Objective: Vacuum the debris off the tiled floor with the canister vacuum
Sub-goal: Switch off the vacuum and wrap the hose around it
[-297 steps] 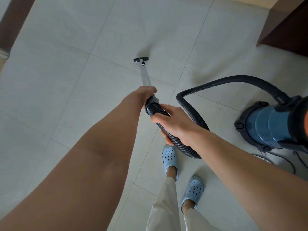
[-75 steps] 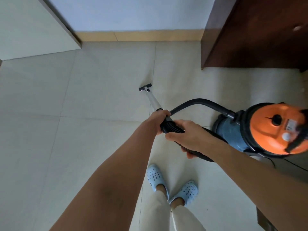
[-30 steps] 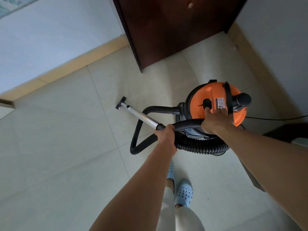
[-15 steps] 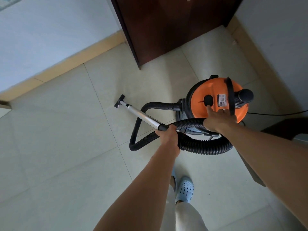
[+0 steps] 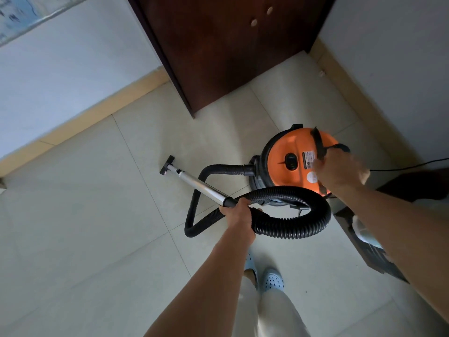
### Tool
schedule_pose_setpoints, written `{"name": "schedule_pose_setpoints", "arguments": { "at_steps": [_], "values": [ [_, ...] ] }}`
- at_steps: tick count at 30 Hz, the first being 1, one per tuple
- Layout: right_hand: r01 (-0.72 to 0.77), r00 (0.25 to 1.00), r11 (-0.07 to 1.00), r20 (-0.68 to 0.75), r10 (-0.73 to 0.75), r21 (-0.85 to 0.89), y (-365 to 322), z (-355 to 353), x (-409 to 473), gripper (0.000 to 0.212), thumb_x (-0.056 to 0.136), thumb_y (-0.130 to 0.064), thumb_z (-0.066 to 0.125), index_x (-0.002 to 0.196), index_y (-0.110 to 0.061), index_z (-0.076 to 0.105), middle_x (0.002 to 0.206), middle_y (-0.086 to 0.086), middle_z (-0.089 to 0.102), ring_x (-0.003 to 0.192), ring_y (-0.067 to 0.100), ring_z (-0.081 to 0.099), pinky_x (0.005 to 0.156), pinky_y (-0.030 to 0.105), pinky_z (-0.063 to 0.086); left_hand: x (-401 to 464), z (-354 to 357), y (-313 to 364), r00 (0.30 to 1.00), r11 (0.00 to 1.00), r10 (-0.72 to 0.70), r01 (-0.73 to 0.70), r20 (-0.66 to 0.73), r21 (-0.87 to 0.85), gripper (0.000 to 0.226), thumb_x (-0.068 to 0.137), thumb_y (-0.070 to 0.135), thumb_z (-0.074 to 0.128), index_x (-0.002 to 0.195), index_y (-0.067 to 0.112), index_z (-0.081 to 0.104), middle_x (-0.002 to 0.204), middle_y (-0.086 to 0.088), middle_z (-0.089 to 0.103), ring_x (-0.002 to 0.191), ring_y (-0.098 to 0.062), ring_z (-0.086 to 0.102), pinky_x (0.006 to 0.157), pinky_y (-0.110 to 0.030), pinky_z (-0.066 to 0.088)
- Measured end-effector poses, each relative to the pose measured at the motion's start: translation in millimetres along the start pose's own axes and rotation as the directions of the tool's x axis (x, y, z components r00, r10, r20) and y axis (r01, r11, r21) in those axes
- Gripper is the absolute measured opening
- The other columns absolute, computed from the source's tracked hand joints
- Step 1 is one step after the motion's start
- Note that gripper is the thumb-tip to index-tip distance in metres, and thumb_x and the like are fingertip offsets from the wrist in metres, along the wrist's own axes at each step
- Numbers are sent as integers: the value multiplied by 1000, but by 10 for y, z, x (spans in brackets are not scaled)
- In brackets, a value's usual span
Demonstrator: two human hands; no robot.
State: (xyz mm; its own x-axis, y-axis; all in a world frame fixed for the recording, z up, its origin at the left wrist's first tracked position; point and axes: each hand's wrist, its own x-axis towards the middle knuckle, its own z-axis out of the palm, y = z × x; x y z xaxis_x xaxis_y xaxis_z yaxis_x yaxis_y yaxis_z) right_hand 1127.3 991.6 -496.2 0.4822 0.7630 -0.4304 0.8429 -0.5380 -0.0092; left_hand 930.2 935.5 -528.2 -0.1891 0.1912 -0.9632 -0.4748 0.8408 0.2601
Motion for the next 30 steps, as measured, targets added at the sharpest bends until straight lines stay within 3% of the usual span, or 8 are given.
{"name": "schedule_pose_setpoints", "arguments": {
  "at_steps": [5,9,12,15,20,26,30],
  "values": [
    [-48,998,999,43,47,18,107,-38,71,25,102,-33,58,108,-8,58,95,13,61,100,40,66,80,46,50,-2,-17,33,1000,1000,-25,25,3,1,41,91,7,53,127,19,35,81,-16,57,60,-24,61,69,-44,58],
    [-16,991,999,132,10,40,76,0,144,23,104,-31,57,100,-8,58,86,10,57,95,39,66,83,48,54,8,-37,49,1000,1000,-22,22,14,-18,48,91,8,53,133,22,36,75,-18,60,55,-26,60,59,-40,58],
    [-49,983,997,182,36,68,40,37,205,27,105,-28,54,92,-5,59,70,7,54,81,34,63,84,47,56,5,-13,72,1000,999,-10,10,15,-38,44,92,8,52,132,19,38,76,-18,59,54,-25,60,56,-37,57],
    [-93,976,989,207,68,113,36,64,273,30,105,-20,50,79,-6,54,64,10,64,66,31,69,83,50,59,-16,42,113,1000,999,2,-2,7,-36,43,94,10,53,133,17,37,80,-17,58,58,-24,61,56,-37,58],
    [-80,972,991,230,54,103,54,31,368,21,97,-8,58,76,-8,56,86,14,72,82,36,73,81,50,62,-25,139,200,1000,999,9,-9,5,-32,45,95,10,55,136,14,38,81,-19,60,60,-25,62,55,-38,59],
    [-26,977,996,214,8,83,127,-158,515,30,98,-8,55,68,-11,51,82,13,69,80,34,71,79,47,62,-74,341,185,1000,999,-1,2,7,-48,39,93,10,57,130,12,44,92,-22,60,61,-27,63,51,-34,56],
    [-7,976,999,219,-5,54,241,-234,692,29,97,-5,53,69,-9,54,72,11,70,66,28,70,72,40,60,-113,543,106,1000,998,-8,9,18,-65,37,94,8,55,129,10,45,96,-22,58,63,-27,62,52,-36,56]
  ]
}}
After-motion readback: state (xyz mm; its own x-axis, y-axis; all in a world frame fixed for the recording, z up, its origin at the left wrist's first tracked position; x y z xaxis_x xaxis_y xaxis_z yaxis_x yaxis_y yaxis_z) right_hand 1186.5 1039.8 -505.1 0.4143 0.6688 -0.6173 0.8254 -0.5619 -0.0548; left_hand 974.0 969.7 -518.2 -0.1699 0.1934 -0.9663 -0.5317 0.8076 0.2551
